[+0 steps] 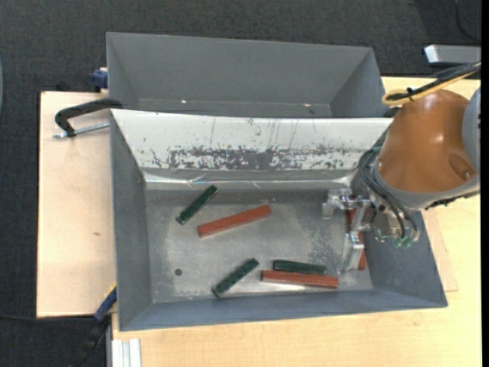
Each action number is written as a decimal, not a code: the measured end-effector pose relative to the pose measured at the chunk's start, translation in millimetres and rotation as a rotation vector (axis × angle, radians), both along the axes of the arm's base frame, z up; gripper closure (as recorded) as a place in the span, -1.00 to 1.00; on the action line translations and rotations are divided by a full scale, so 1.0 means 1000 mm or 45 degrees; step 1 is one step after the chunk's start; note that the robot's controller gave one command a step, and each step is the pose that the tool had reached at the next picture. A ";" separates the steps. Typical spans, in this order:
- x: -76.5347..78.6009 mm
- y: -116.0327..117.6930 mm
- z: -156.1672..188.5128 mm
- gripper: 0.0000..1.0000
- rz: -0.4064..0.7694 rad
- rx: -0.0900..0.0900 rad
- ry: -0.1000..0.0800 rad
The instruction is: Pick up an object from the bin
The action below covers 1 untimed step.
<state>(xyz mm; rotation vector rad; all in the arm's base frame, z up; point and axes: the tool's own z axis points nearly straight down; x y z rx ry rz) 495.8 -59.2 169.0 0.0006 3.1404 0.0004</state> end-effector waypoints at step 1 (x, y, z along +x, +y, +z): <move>0.010 0.026 -0.038 -1.00 0.089 -0.002 -0.006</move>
Offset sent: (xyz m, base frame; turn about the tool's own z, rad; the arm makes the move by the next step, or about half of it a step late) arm -0.0026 0.0389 -0.0990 0.0947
